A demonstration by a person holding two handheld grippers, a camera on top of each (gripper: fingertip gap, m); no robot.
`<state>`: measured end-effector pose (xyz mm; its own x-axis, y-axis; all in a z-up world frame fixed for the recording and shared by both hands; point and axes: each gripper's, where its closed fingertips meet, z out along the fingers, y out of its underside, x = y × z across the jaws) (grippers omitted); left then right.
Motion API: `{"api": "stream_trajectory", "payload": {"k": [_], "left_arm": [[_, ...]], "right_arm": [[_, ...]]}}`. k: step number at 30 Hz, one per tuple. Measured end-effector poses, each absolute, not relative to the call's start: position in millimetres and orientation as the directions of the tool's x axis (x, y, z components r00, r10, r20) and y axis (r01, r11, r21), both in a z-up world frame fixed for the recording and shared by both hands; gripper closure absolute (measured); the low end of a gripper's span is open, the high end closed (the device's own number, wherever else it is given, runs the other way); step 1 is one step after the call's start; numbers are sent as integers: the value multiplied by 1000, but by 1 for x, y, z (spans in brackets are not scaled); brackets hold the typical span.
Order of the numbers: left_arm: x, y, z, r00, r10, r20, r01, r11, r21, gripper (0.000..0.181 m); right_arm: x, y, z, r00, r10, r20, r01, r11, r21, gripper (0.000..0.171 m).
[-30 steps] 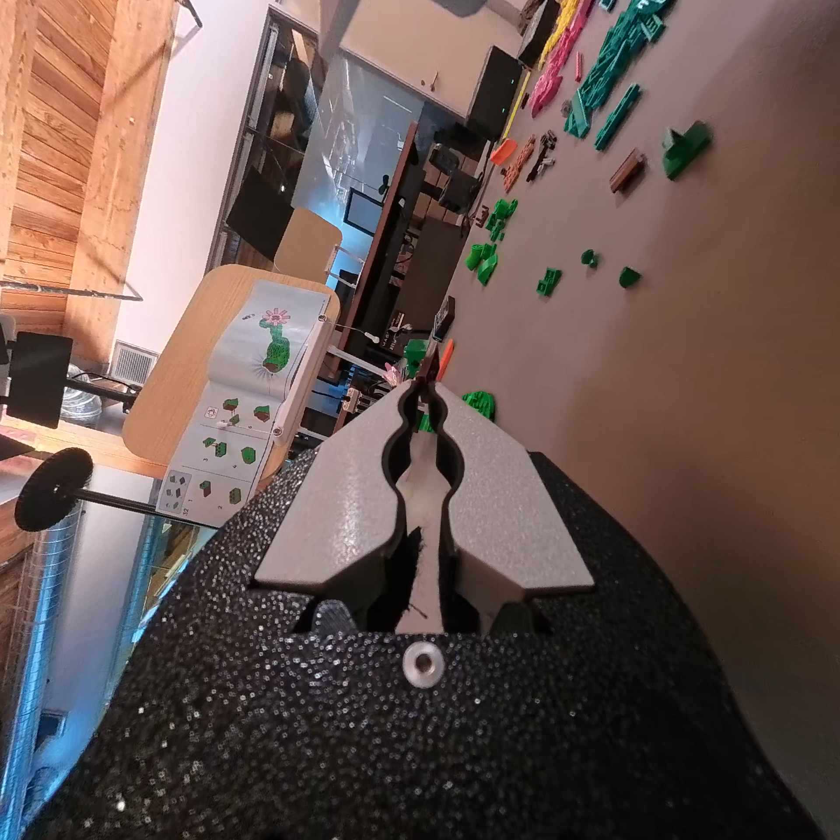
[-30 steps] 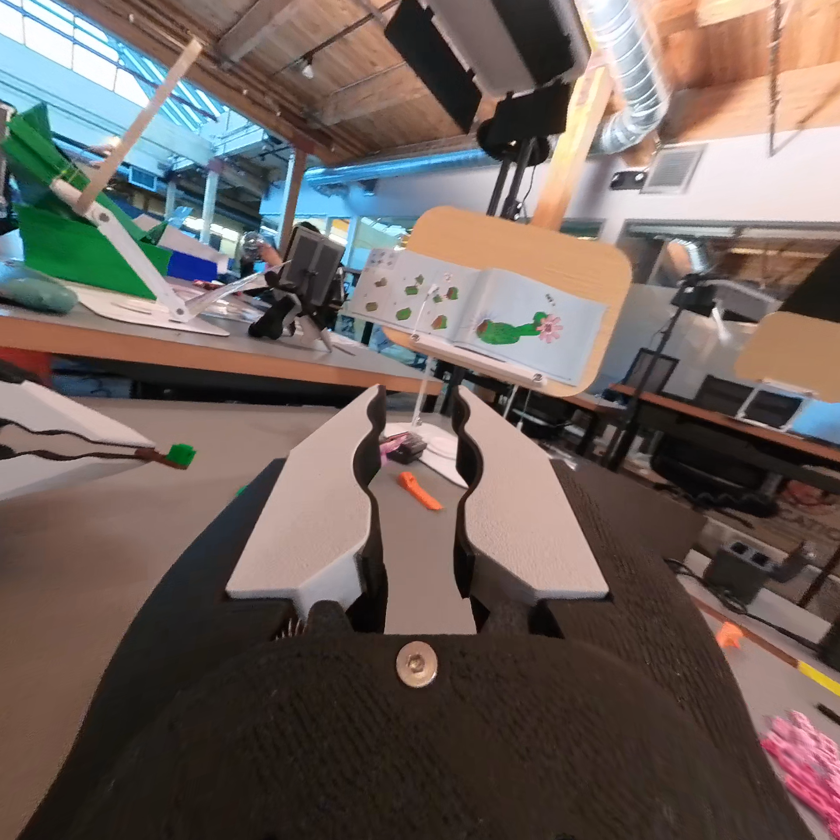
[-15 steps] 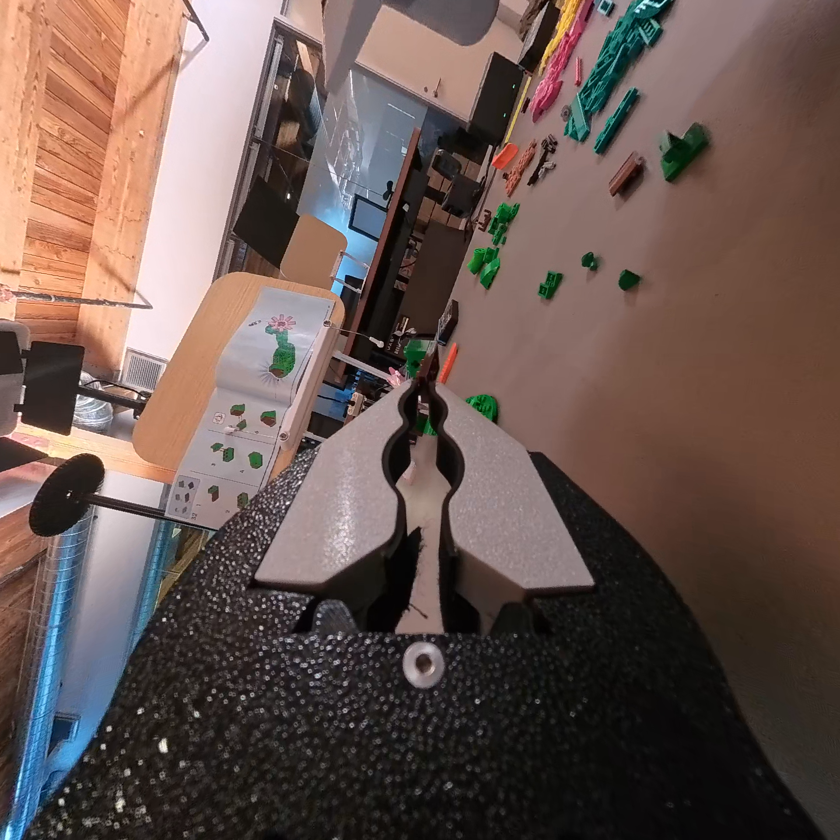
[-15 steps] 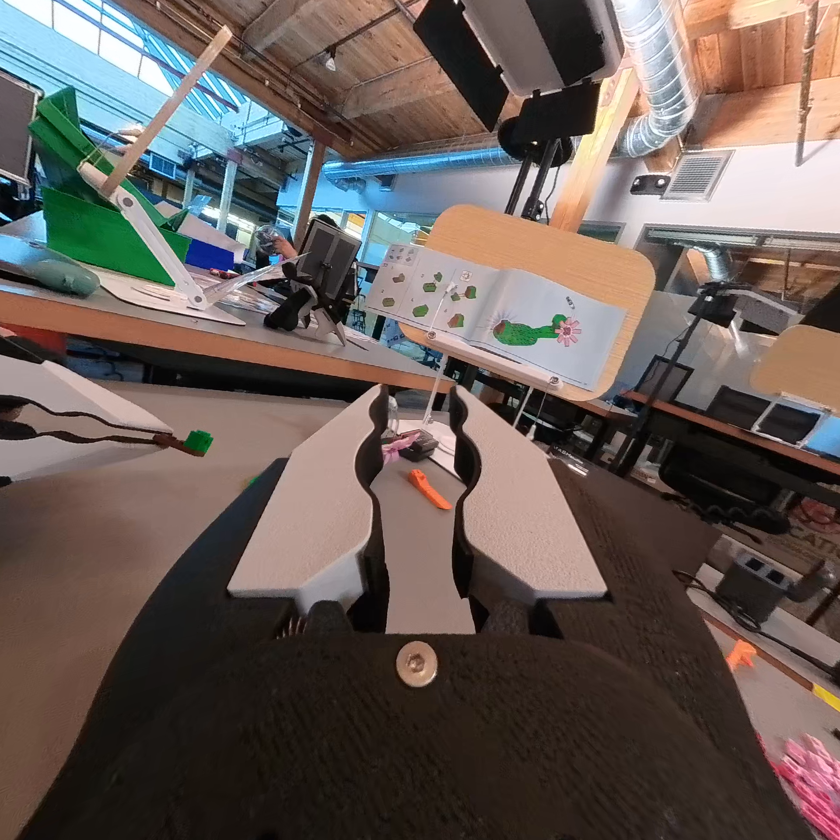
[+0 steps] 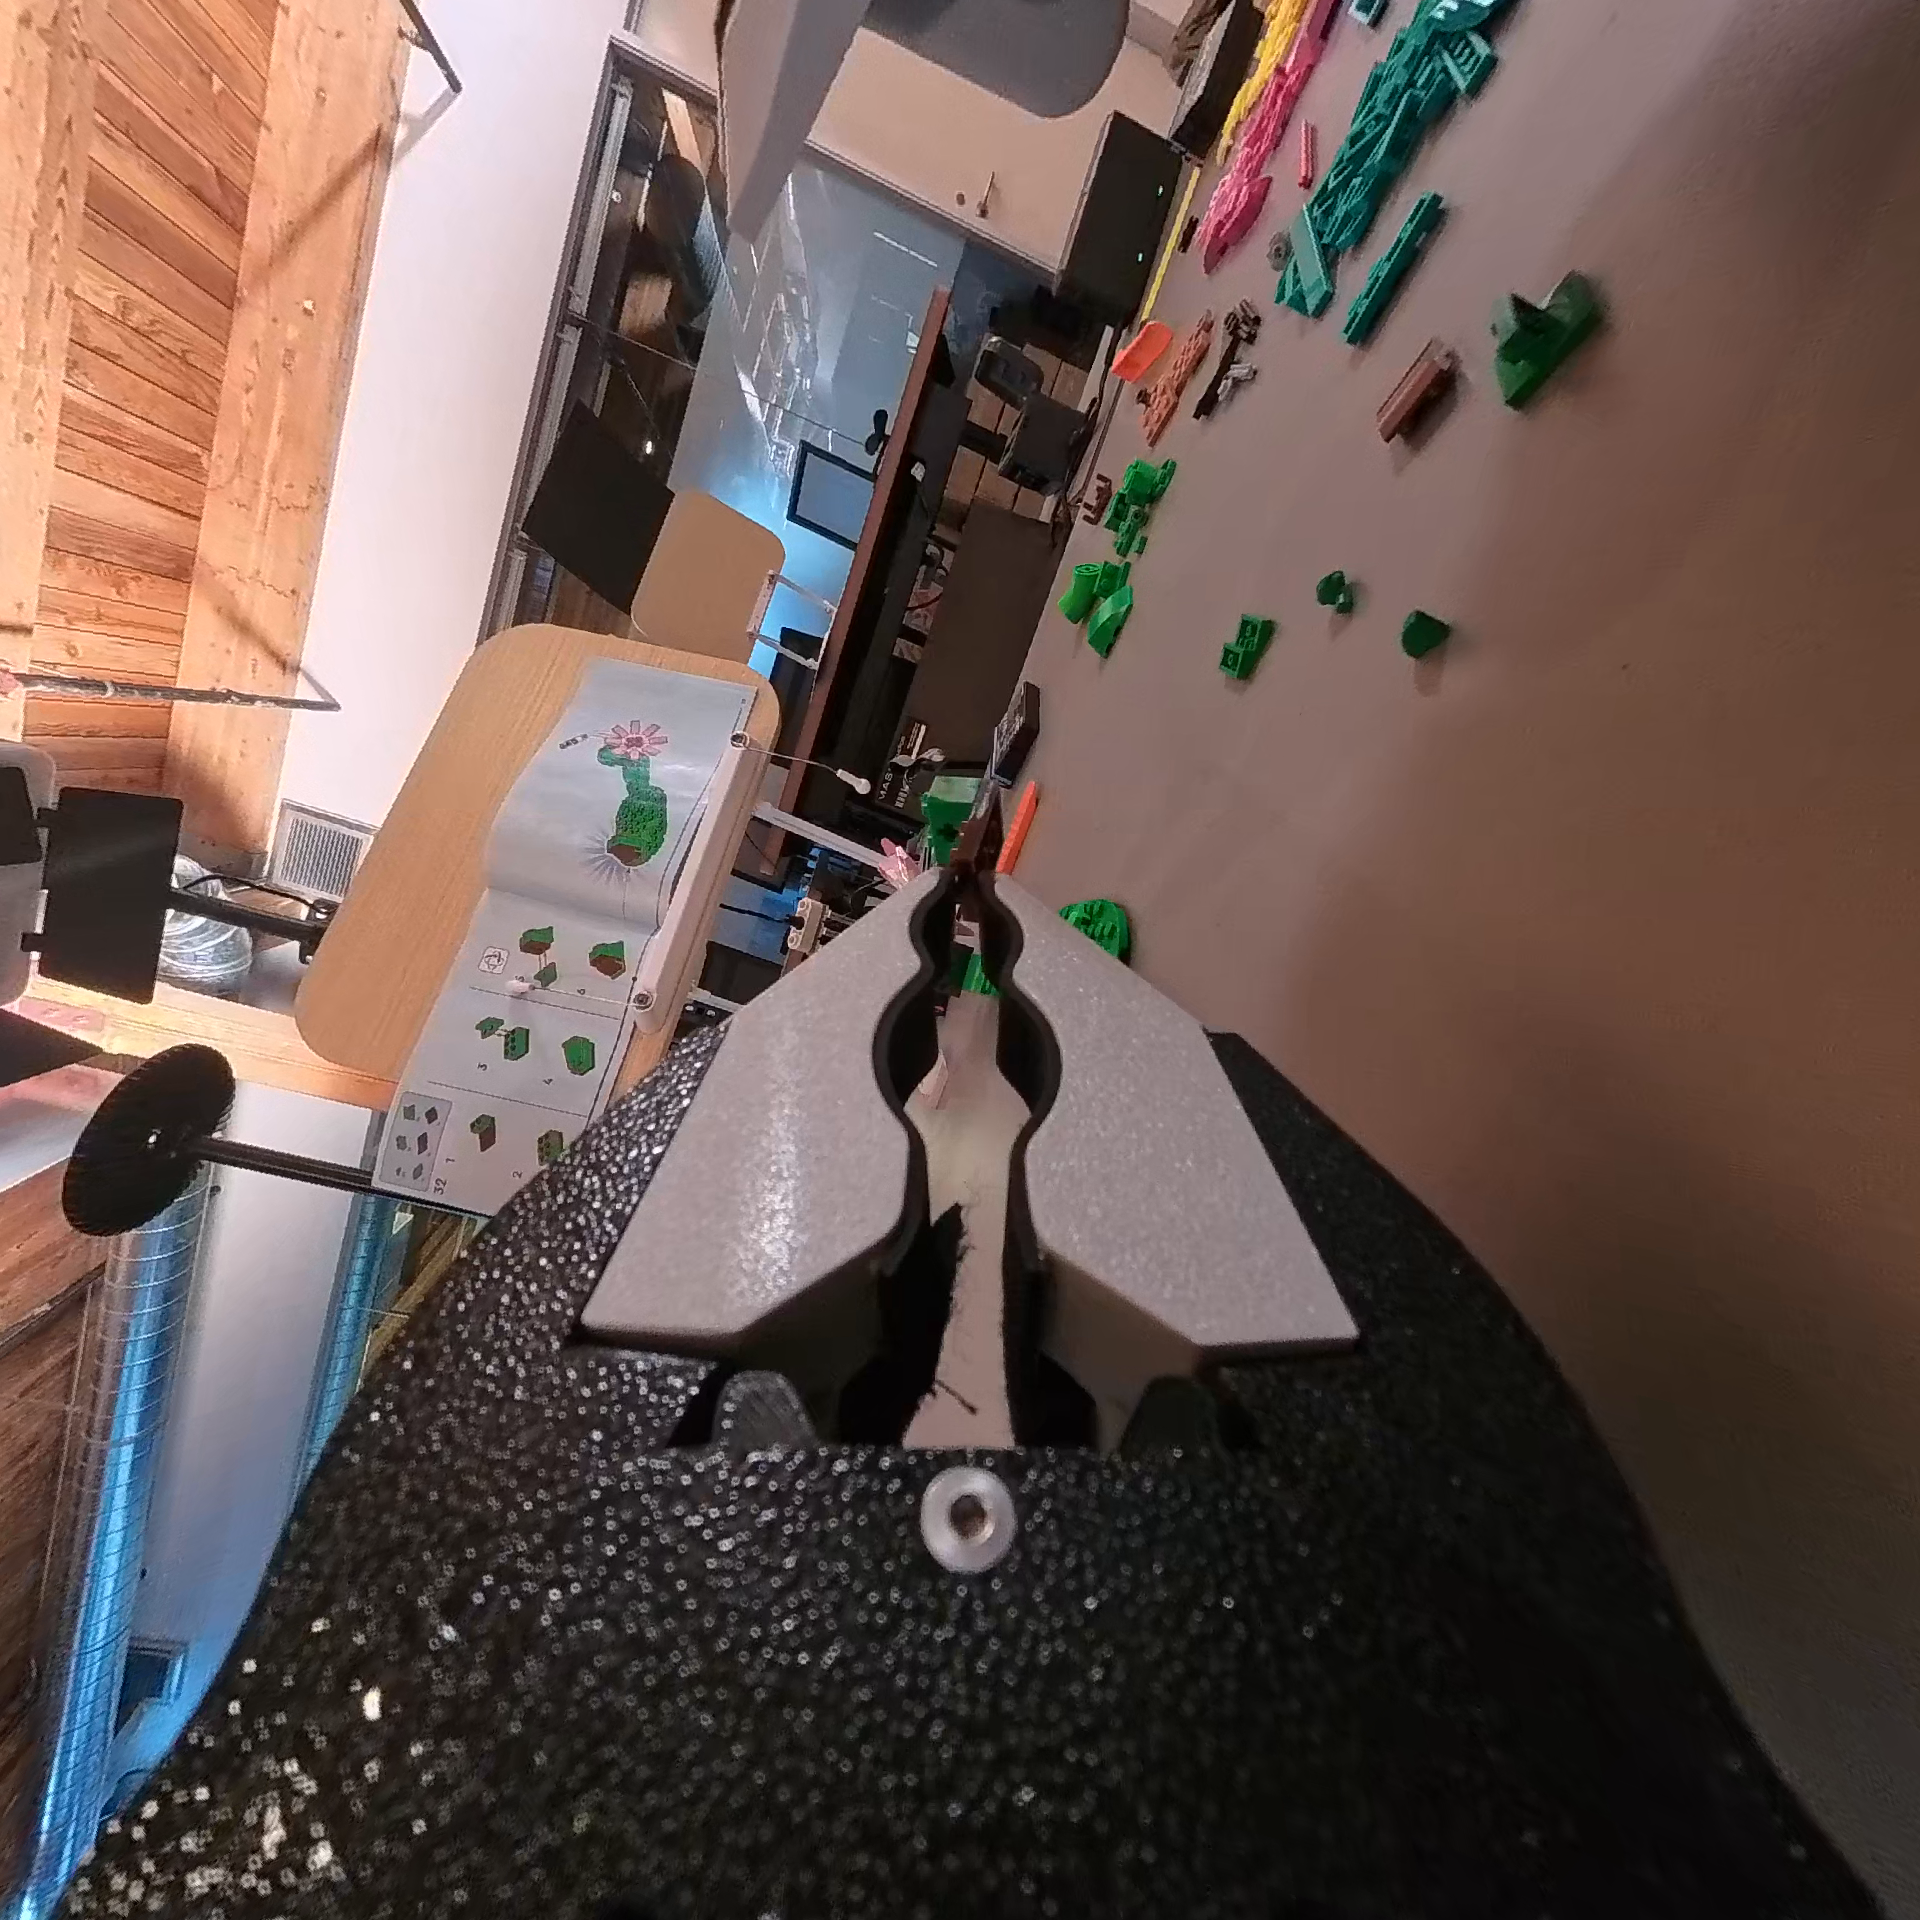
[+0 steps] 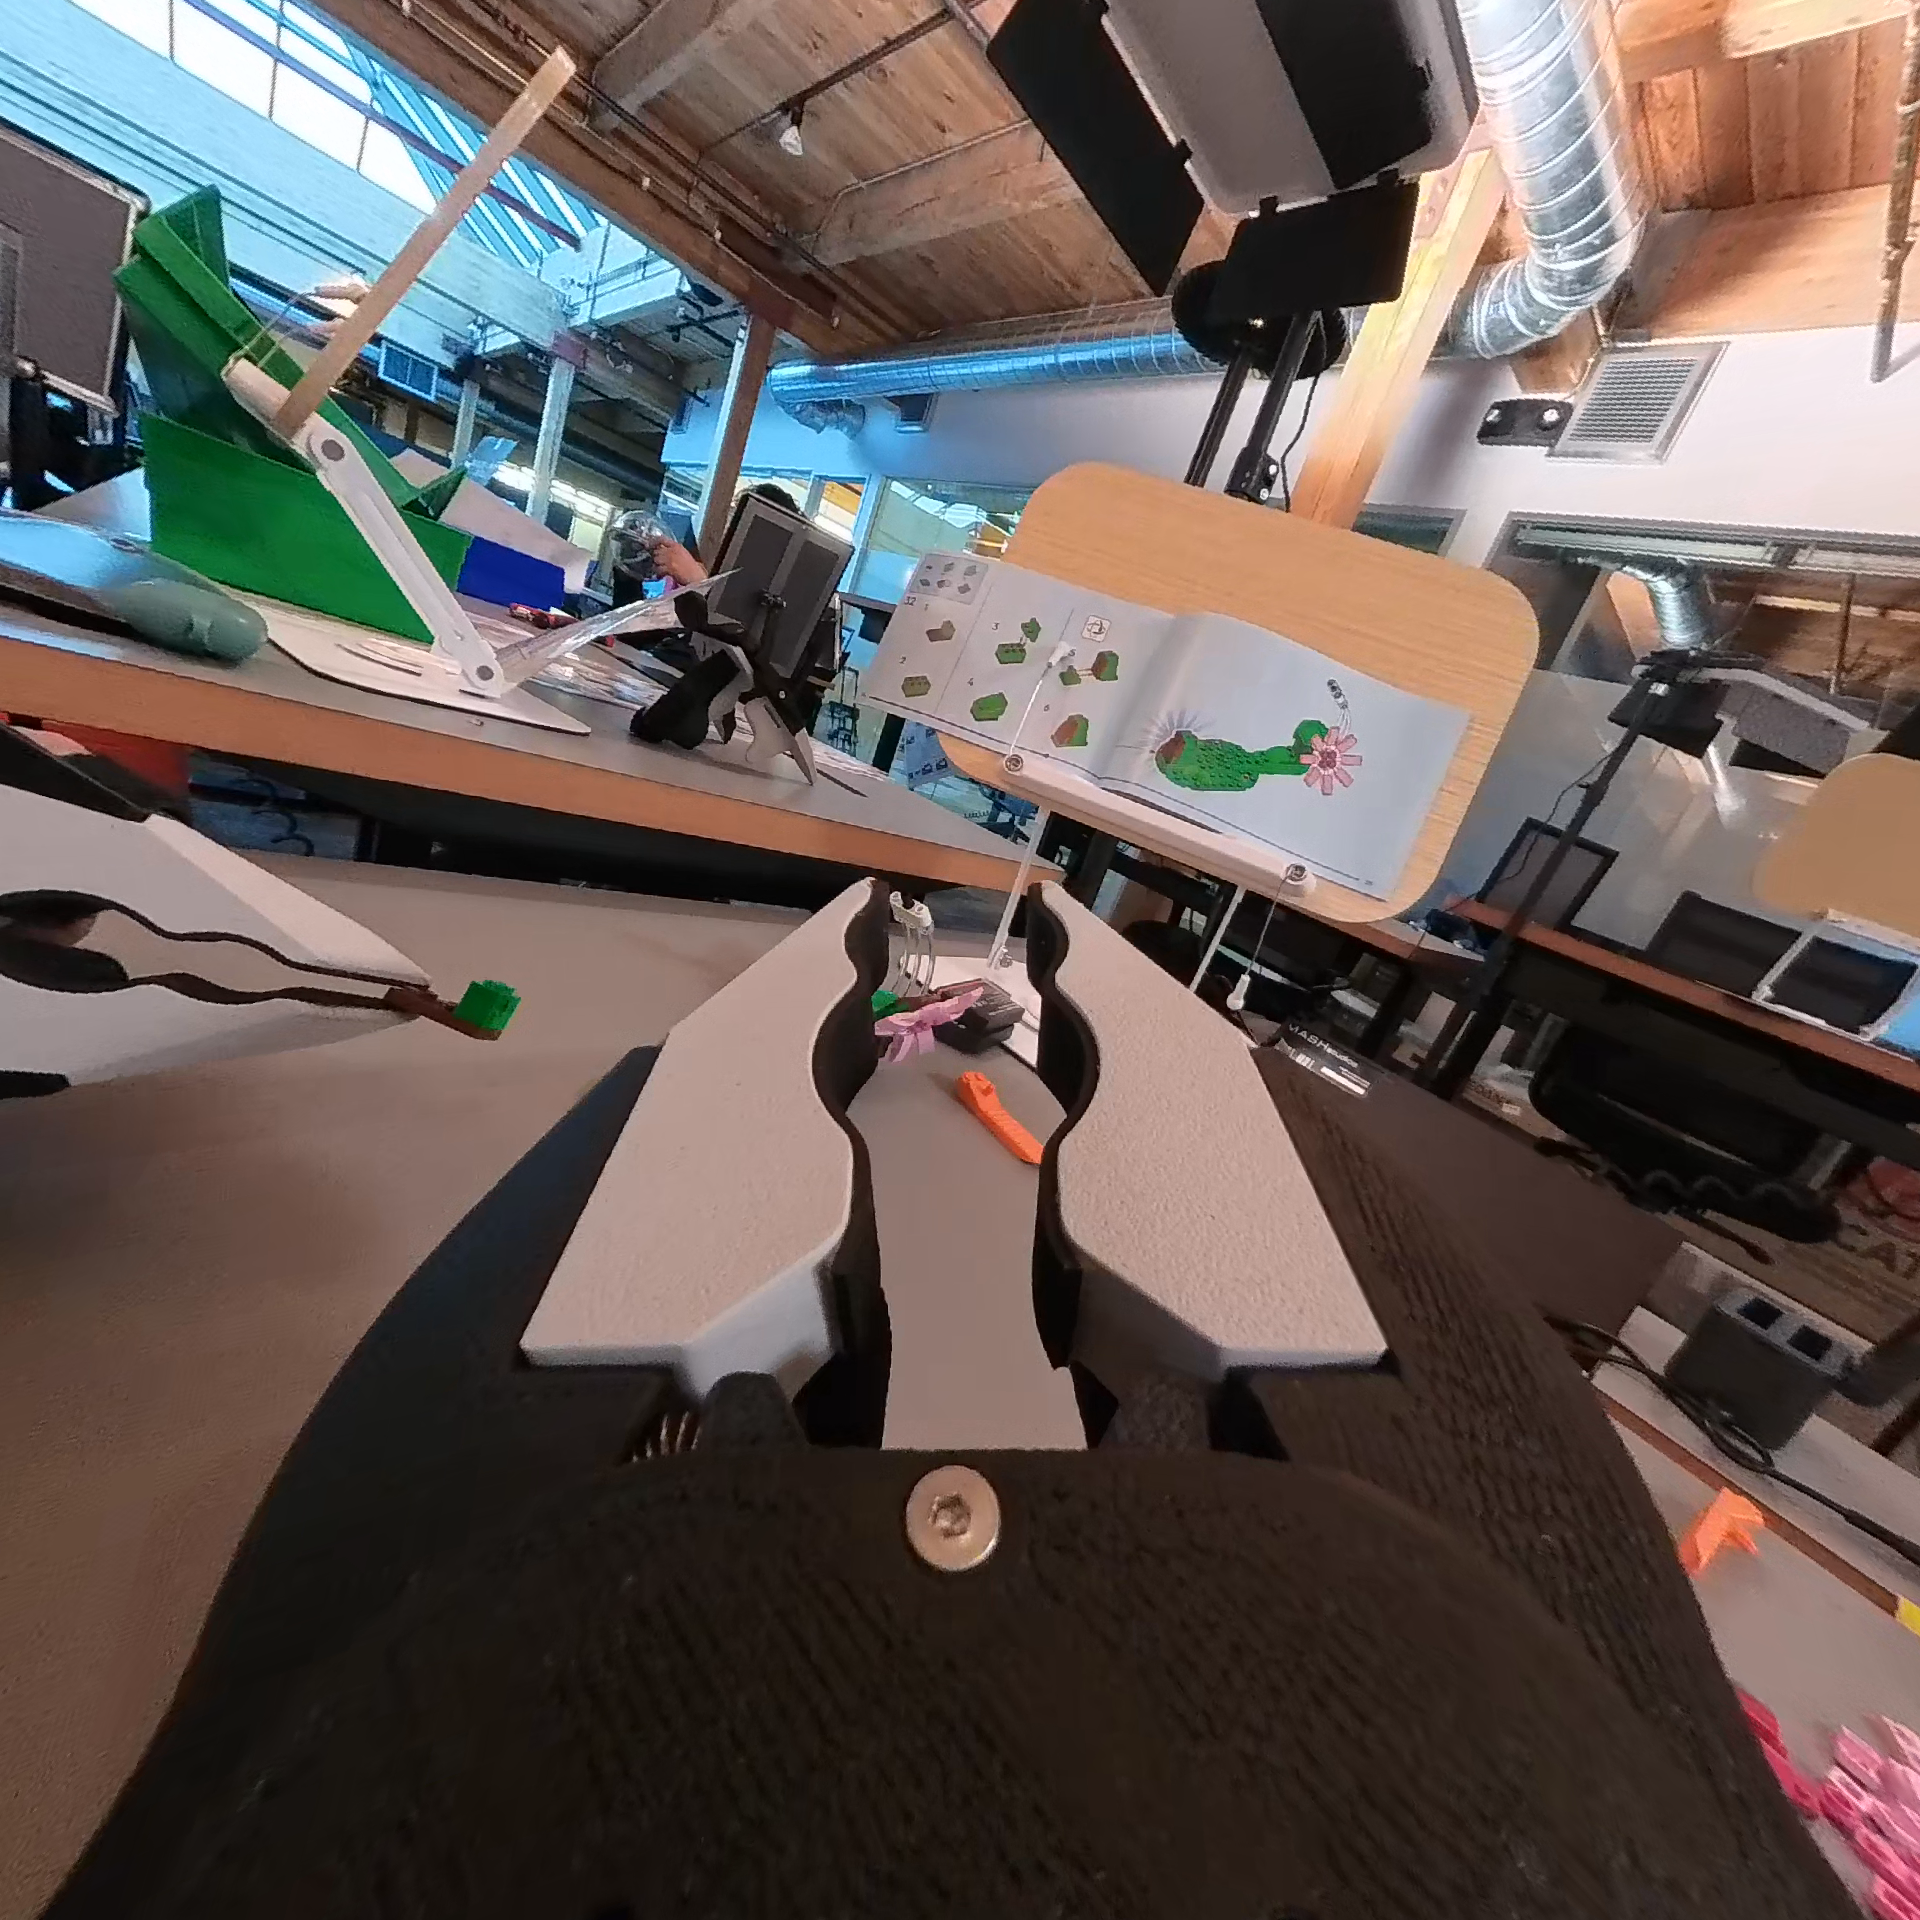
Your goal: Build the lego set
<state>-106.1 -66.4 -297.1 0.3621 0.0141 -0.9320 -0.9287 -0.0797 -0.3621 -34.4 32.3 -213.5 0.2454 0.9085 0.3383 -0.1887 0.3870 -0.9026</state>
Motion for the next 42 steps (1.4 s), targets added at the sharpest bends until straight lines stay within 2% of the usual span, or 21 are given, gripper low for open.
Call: {"api": "stream_trajectory", "payload": {"k": [6,10,12,14,18,22,24,26,29,31,34,36,39,42], "left_arm": [[-107,-66,-298,360,12,-933,-930,-82,-359,181],[-107,-66,-299,362,11,-932,-929,-83,-362,181],[-107,-66,-299,360,9,-933,-930,-84,-359,181],[-107,-66,-300,356,7,-934,-931,-85,-356,180],[-108,-65,-301,359,4,-933,-929,-90,-358,181],[-108,-64,-302,365,2,-931,-927,-92,-363,180],[-109,-64,-302,370,2,-929,-925,-92,-369,180],[-109,-63,-302,372,3,-928,-924,-91,-371,180],[-108,-63,-303,369,-1,-930,-926,-89,-367,180],[-108,-63,-303,371,-1,-929,-925,-87,-369,180],[-108,-62,-303,374,-1,-927,-924,-84,-372,180],[-108,-62,-303,375,-3,-927,-924,-84,-373,180],[-108,-61,-303,376,-3,-926,-923,-83,-375,180],[-108,-61,-303,378,-5,-926,-923,-83,-376,180]], "right_arm": [[-30,38,-208,270,900,342,-193,398,-897,147],[1,72,-177,417,818,396,-151,492,-858,147],[15,103,-172,453,810,372,-75,451,-890,146],[18,137,-183,434,822,368,80,372,-925,146],[6,169,-215,274,909,315,355,209,-911,145],[-17,197,-253,189,957,219,574,74,-815,148],[-30,207,-276,130,978,164,682,32,-731,149],[-46,220,-295,118,987,111,741,-13,-671,147],[-65,237,-316,30,993,114,812,42,-582,148],[-66,259,-325,75,989,128,857,2,-516,149],[-72,267,-340,168,985,-36,880,-166,-445,149],[-70,266,-349,162,985,-68,913,-175,-368,154],[-66,242,-351,200,947,-251,934,-262,-244,153],[-58,232,-354,237,930,-279,947,-286,-147,149]]}}
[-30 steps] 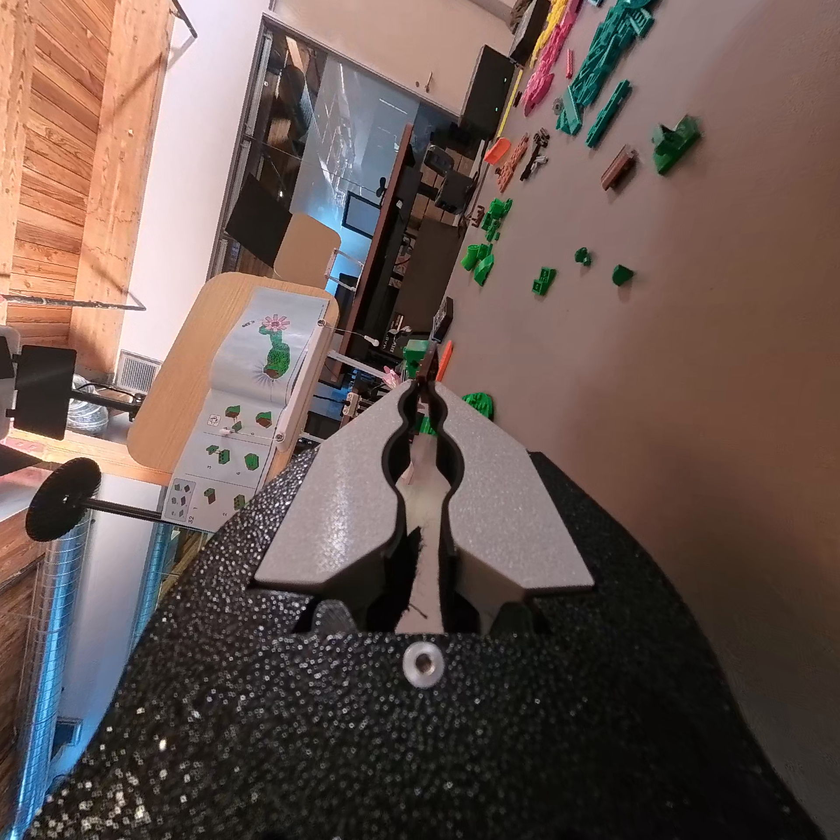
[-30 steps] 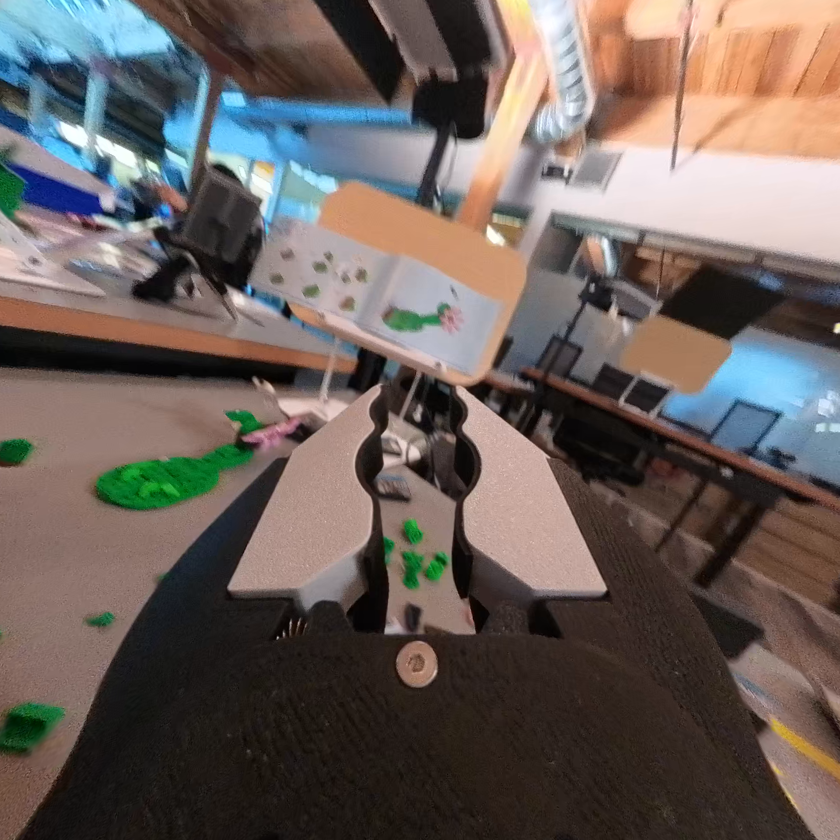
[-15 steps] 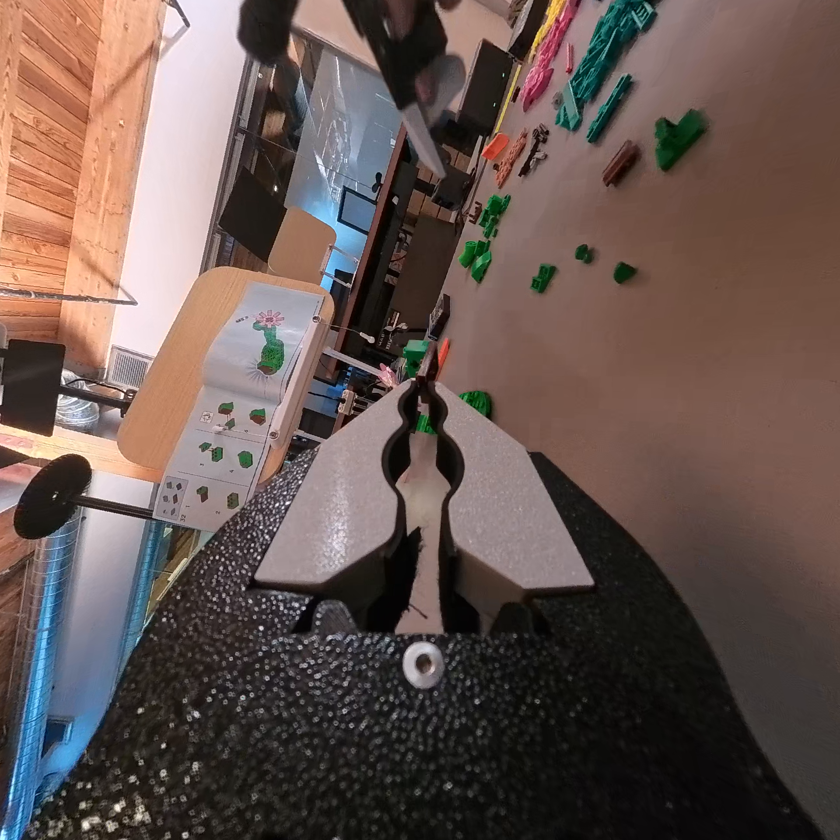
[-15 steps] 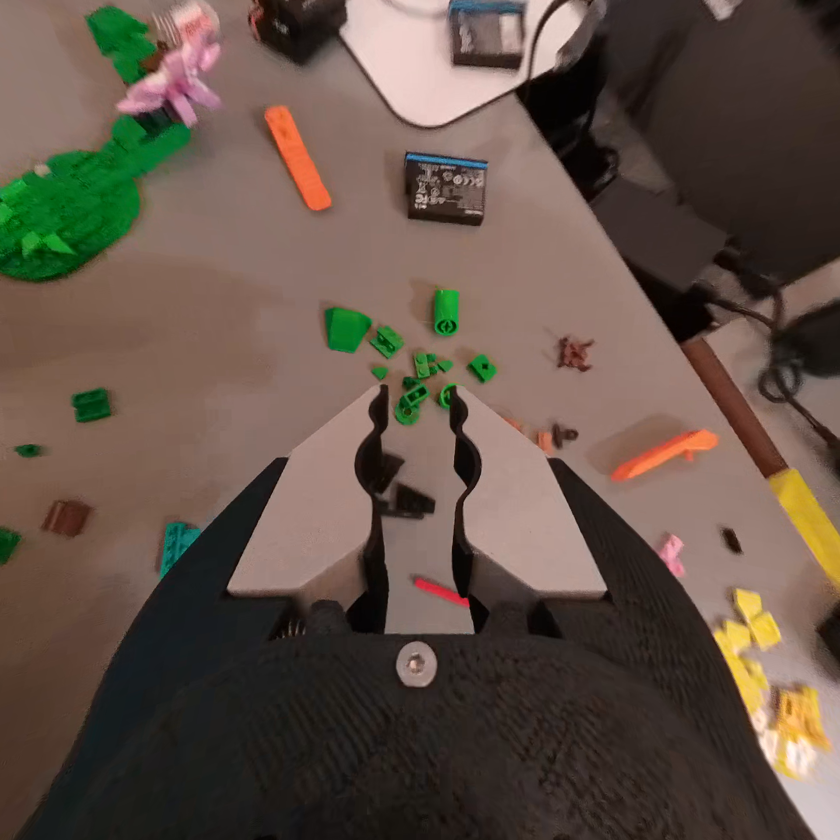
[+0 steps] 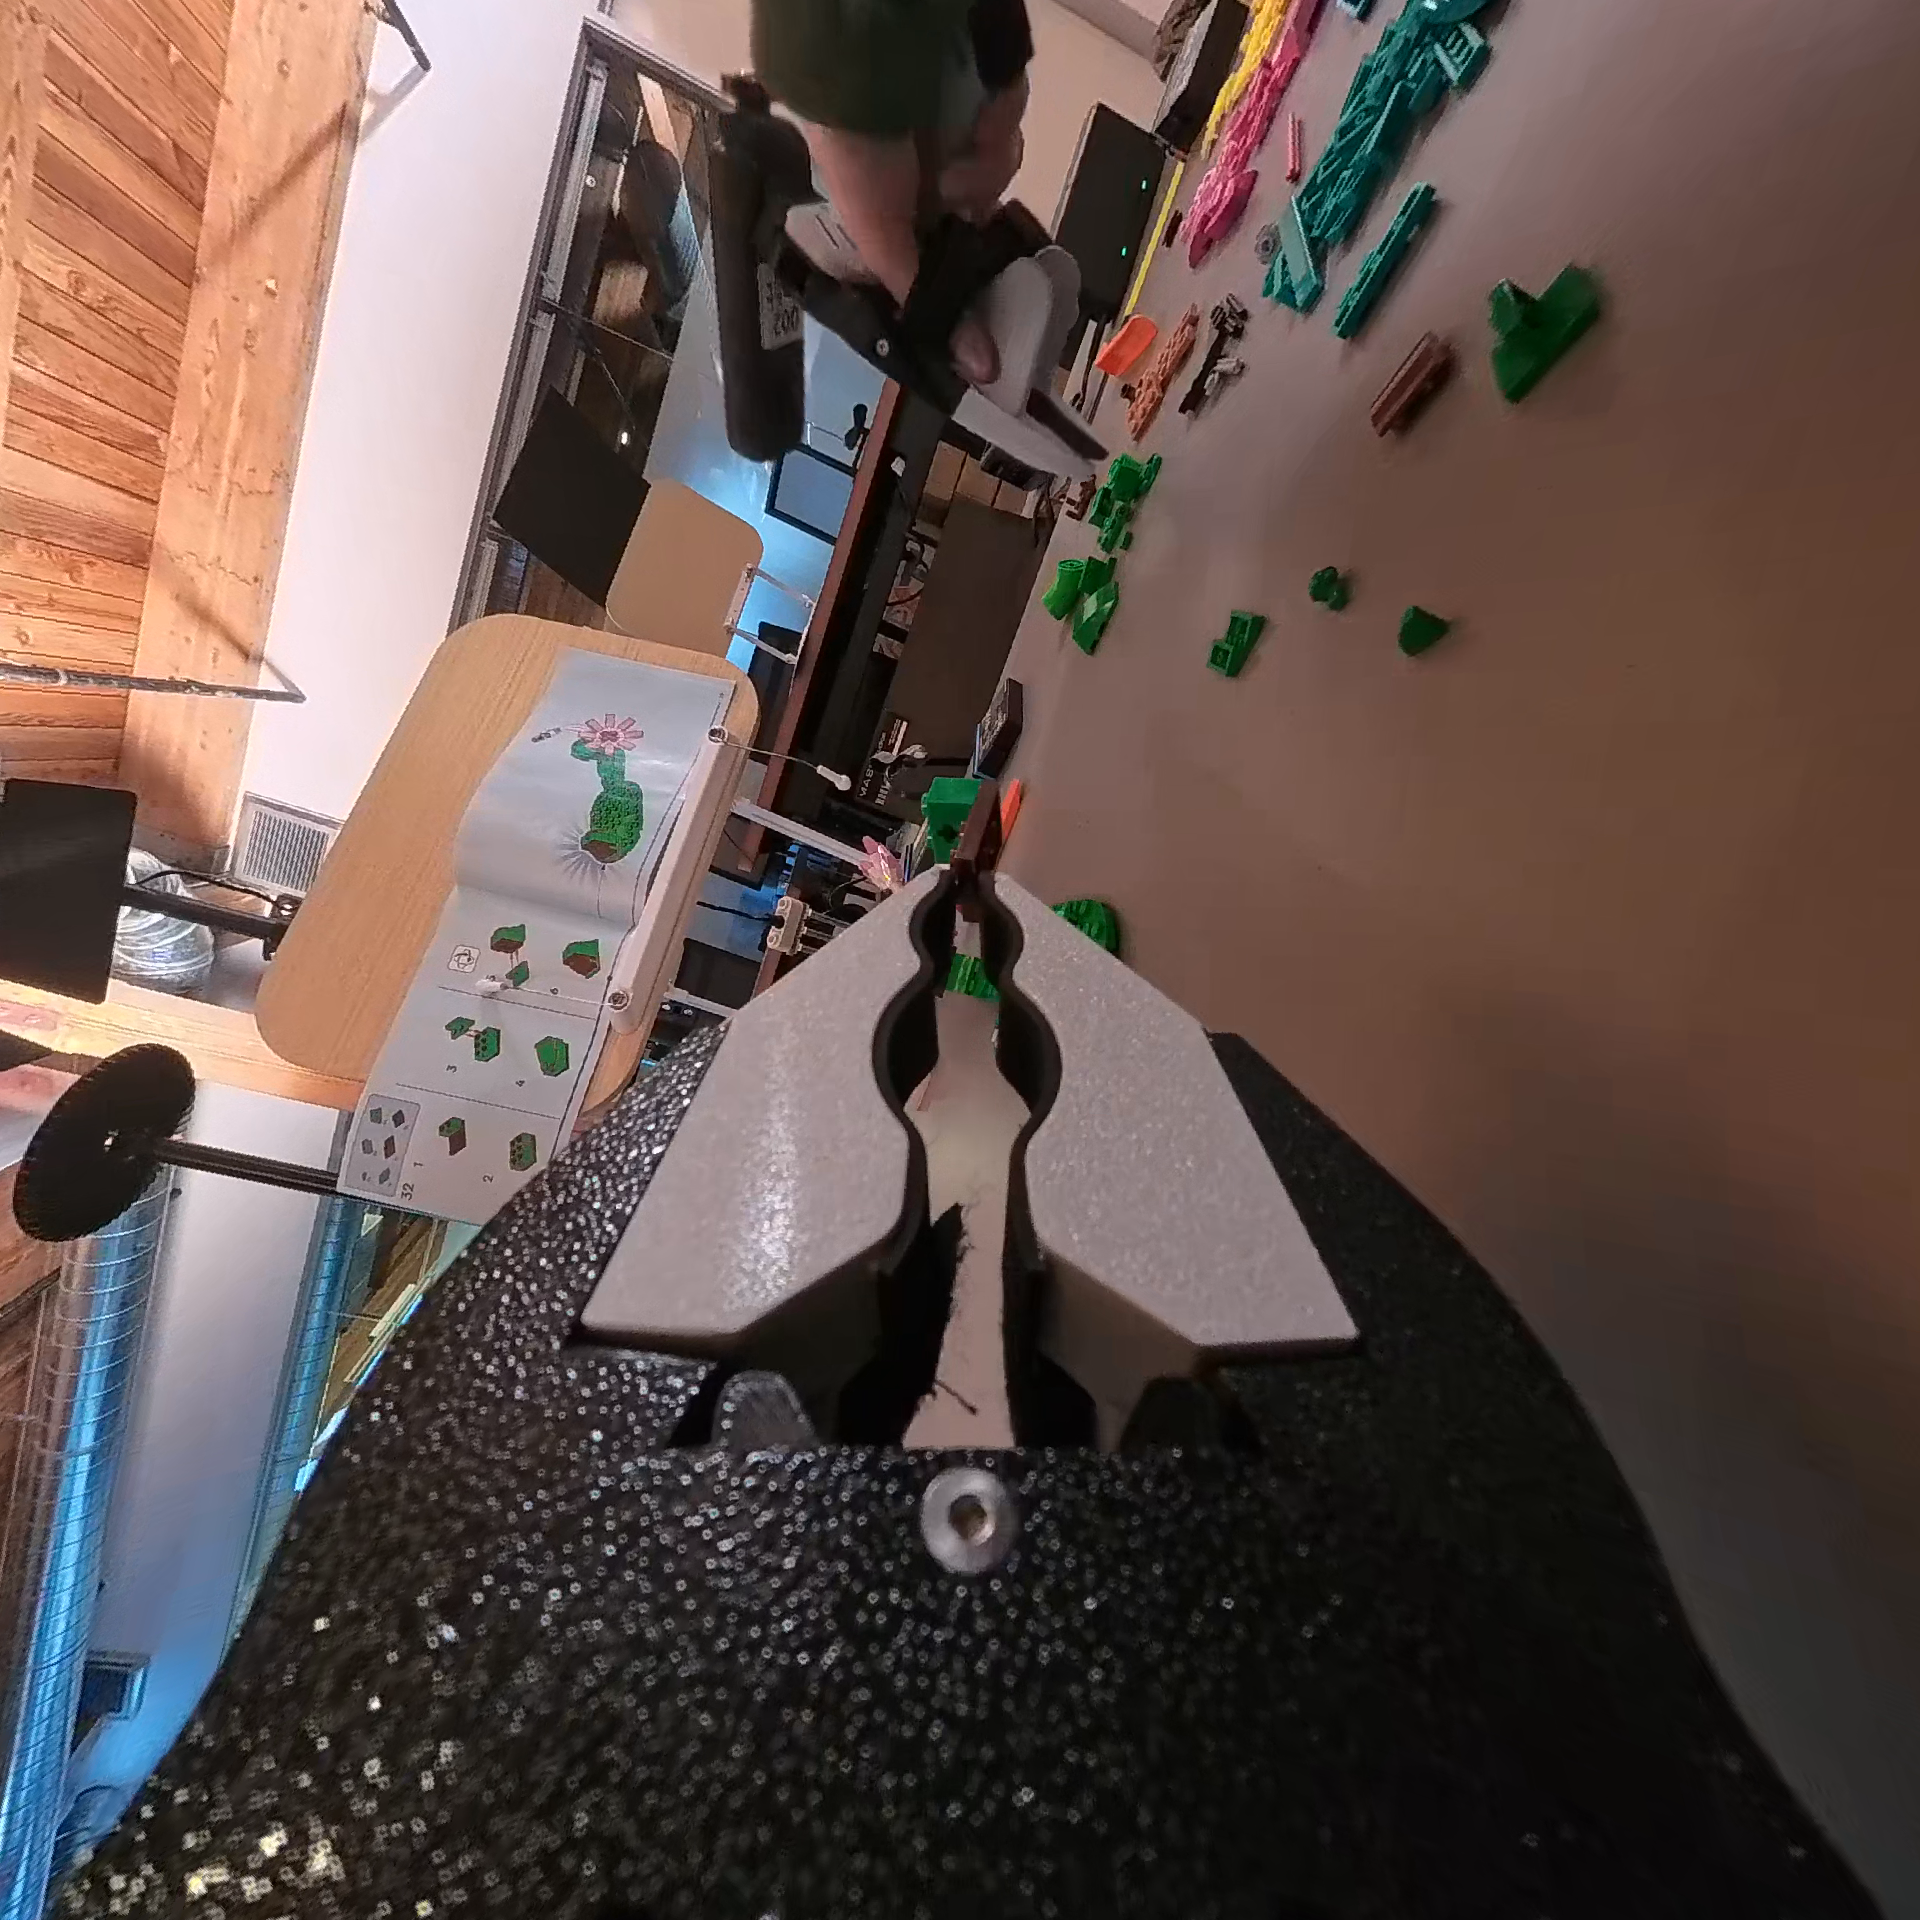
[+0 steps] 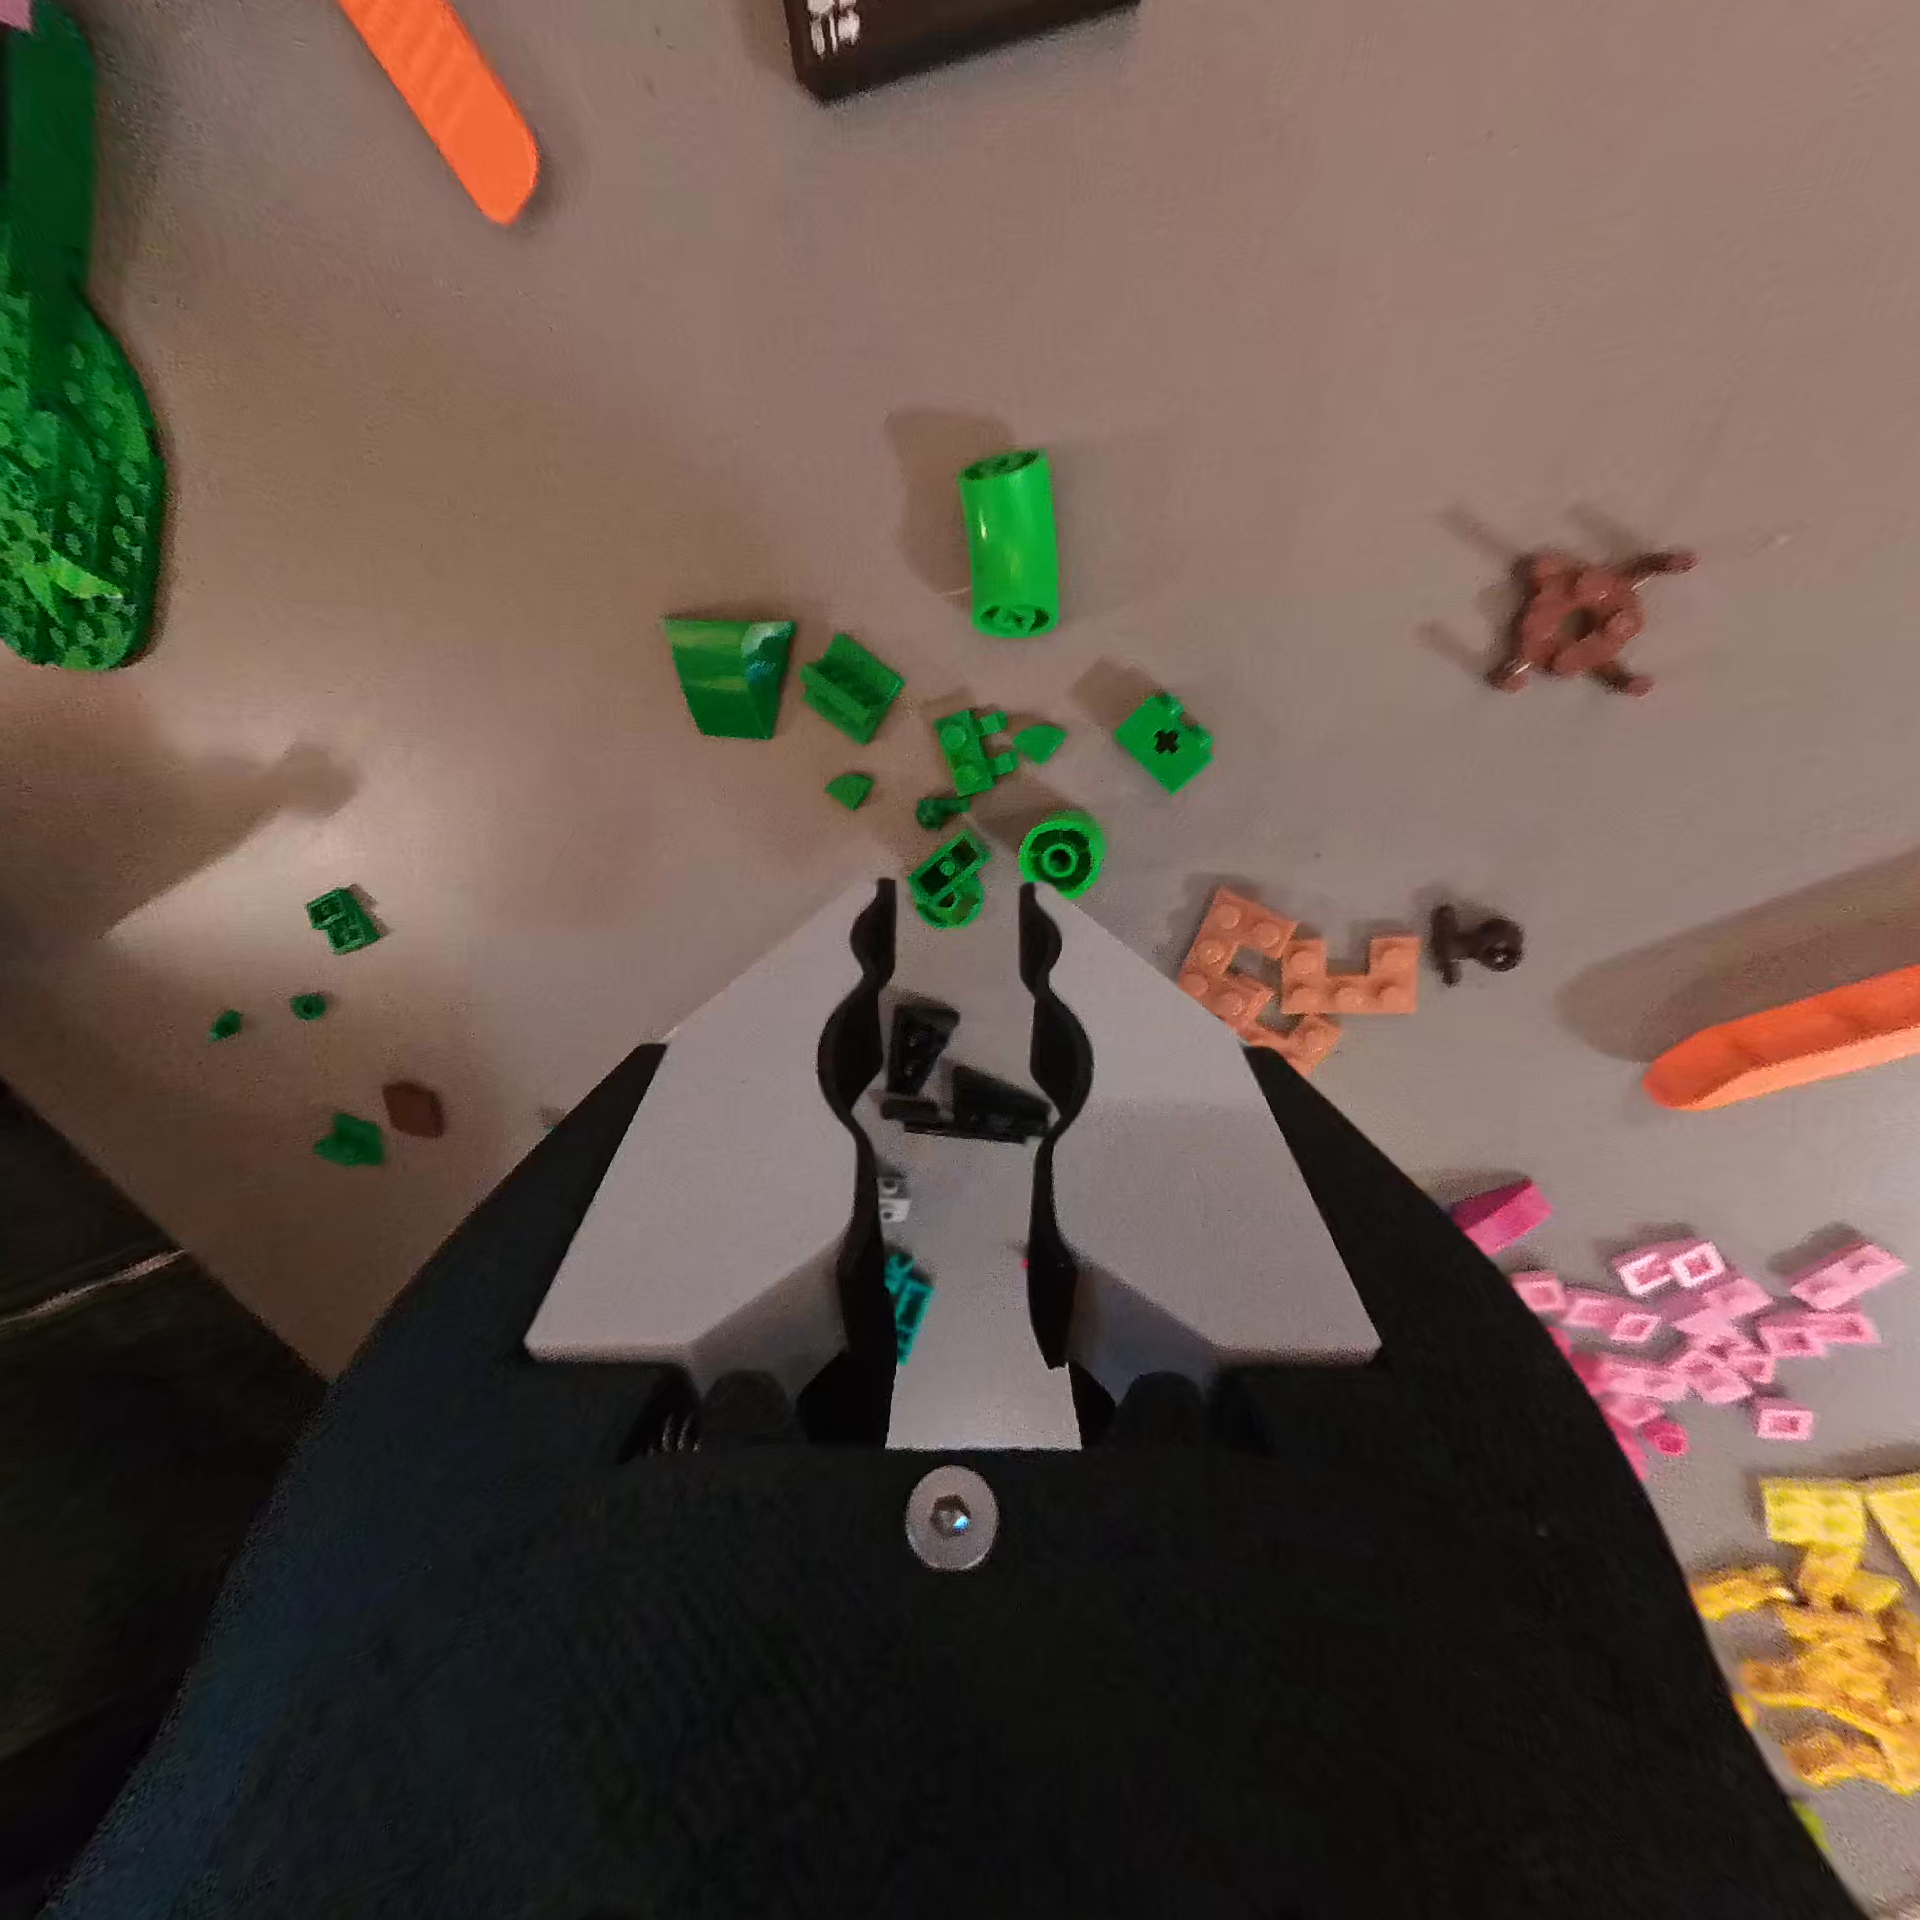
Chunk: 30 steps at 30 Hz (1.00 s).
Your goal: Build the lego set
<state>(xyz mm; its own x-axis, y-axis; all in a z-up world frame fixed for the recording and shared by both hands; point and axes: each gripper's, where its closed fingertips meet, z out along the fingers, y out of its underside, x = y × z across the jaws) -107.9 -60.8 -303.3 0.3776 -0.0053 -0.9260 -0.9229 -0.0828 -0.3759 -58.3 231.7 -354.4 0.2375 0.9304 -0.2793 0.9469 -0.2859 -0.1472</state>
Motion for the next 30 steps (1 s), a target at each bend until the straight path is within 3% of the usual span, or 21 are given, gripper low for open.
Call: {"api": "stream_trajectory", "payload": {"k": [11,19,23,26,30], "left_arm": [[-106,-59,-305,375,-15,-927,-925,-77,-373,180],[-105,-58,-306,371,-20,-928,-926,-77,-369,180],[-105,-58,-306,371,-20,-928,-926,-78,-368,180],[-105,-58,-306,372,-20,-928,-926,-77,-369,180],[-105,-58,-306,372,-21,-928,-926,-77,-370,180]], "right_arm": [[-61,228,-362,301,915,-267,934,-340,-112,146],[-61,227,-368,294,931,-216,941,-321,-103,165],[-62,224,-365,264,942,-208,944,-297,-145,165],[-71,202,-352,155,957,-247,947,-215,-239,165],[-78,142,-346,-138,961,-239,936,48,-348,165]]}}
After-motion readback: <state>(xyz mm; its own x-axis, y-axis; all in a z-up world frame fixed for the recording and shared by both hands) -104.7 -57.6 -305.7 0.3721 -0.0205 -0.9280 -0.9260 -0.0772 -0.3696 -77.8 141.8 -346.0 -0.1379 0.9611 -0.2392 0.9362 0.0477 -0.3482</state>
